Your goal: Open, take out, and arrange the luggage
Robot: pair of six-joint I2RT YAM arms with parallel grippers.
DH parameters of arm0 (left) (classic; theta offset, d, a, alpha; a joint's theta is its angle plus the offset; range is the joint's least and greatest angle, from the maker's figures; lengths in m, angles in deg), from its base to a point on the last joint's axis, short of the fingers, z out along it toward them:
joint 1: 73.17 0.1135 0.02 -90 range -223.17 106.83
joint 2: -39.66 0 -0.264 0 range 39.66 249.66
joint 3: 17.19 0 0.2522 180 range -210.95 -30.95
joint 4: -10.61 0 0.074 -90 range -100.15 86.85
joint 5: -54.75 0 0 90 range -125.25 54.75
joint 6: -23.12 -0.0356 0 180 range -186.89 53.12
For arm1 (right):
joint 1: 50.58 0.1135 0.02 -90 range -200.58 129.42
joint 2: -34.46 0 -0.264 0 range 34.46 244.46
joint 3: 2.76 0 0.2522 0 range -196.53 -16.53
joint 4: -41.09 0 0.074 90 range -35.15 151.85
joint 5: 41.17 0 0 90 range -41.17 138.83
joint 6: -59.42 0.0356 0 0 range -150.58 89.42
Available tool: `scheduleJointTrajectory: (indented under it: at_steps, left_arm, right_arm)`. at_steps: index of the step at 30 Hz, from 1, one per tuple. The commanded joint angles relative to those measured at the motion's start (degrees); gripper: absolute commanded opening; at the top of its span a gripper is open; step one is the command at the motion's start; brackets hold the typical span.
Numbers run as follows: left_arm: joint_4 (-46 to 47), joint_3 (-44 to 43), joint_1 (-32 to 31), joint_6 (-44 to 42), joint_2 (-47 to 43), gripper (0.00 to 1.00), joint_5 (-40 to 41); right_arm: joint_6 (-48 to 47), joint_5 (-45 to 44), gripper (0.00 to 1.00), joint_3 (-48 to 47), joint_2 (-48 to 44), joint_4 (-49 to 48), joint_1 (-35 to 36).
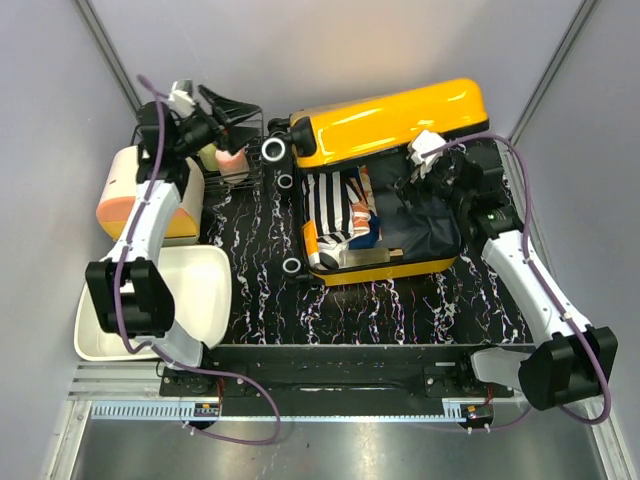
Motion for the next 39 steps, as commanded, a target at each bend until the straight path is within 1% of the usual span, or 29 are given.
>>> scheduleJointTrajectory:
  at_steps: [1,2,3,4,5,6,7,9,10,11,12,14,15,17,18,21,26,29,33,34,36,37,39]
  left_arm:
    - [0.46,3.45,8.72,-5.3,-7.26,0.84,4.33]
    - [-6.09,3.62,10.38,-11.25,-8.14,0.84,6.86]
    - [-8.33,4.23,12.92,-13.91,-9.02,0.84,7.93]
    - [-11.13,5.54,13.99,-16.73,-10.68,0.83,9.25]
    - [-17.6,6.6,14.61,-21.71,-11.66,0.82,11.7]
    - [-20.01,7.92,14.97,-24.03,-12.45,0.81,12.68]
    - [-24.04,10.72,14.62,-26.4,-13.85,0.8,13.47]
    - [-25.04,16.25,12.18,-30.8,-14.92,0.78,14.01]
    - [-27.05,17.59,10.85,-33.78,-15.01,0.77,14.88]
    - [-27.24,18.64,9.27,-35.2,-14.83,0.77,15.93]
    - [-27.68,19.61,5.87,-36.6,-13.79,0.76,16.73]
    - [-26.55,20.06,2.42,-39.41,-12.03,0.76,19.01]
    - [-26.37,19.19,-0.9,-40.47,-9.84,0.76,20.15]
    - [-24.62,18.39,-3.47,-41.8,-7.46,0.76,21.48]
    - [-24.7,17.08,-5.57,-42.24,-4.75,0.76,22.26]
    - [-24.17,15.41,-8.31,-42.86,-0.09,0.76,24.46]
    - [-24.0,13.21,-10.86,-45.4,5.64,0.75,27.63]
    - [-22.5,11.8,-12.36,-47.34,8.98,0.69,27.46]
    - [-21.18,7.77,-15.08,-49.71,13.72,0.56,27.19]
    - [-21.09,6.89,-15.52,-50.41,14.43,0.47,27.37]
    - [-20.31,5.65,-16.58,-50.77,15.48,0.39,27.54]
    - [-19.17,5.56,-16.84,-51.03,15.66,0.28,27.89]
    - [-18.37,4.68,-17.63,-51.12,16.37,0.19,27.98]
  right_arm:
    - [3.91,-4.62,0.95,-7.19,2.54,-15.37,0.23]
    - [4.35,-5.58,0.95,-8.24,3.6,-16.42,0.23]
    - [4.44,-5.94,0.96,-10.6,4.66,-16.87,0.23]
    - [4.44,-6.2,0.96,-11.67,6.93,-17.4,0.23]
    - [4.7,-7.16,0.96,-12.9,8.08,-18.79,0.23]
    - [4.79,-7.43,0.96,-15.35,9.23,-19.24,0.23]
    - [4.79,-7.7,0.96,-16.59,11.41,-19.77,0.32]
    - [4.71,-8.84,0.97,-19.76,13.53,-21.62,0.23]
    - [4.27,-9.19,0.97,-20.9,15.46,-22.32,0.23]
    - [4.09,-10.41,0.97,-22.91,16.44,-22.76,0.23]
    - [3.83,-10.86,0.97,-23.89,17.32,-23.2,0.23]
    - [2.86,-12.26,0.98,-26.43,19.87,-24.42,0.23]
    - [2.6,-12.62,0.98,-27.32,20.83,-24.78,0.23]
    - [1.37,-14.19,0.98,-30.21,23.55,-25.57,0.32]
    - [0.93,-15.07,0.98,-31.27,24.61,-25.75,0.23]
    - [-1.27,-19.21,1.0,-35.66,29.87,-27.33,0.23]
    - [-5.31,-24.21,1.0,-42.95,35.33,-28.74,0.23]
    - [-7.33,-27.02,1.0,-45.68,37.88,-29.88,0.06]
    - [-9.53,-30.8,1.0,-49.73,42.01,-30.41,-0.64]
    - [-10.06,-31.51,1.0,-50.7,42.8,-29.89,-0.82]
    - [-10.24,-32.83,1.0,-54.12,45.08,-28.57,-2.04]
    - [-10.33,-33.27,1.0,-55.26,45.79,-27.43,-2.57]
    - [-10.33,-33.8,1.0,-57.9,47.37,-26.63,-4.06]
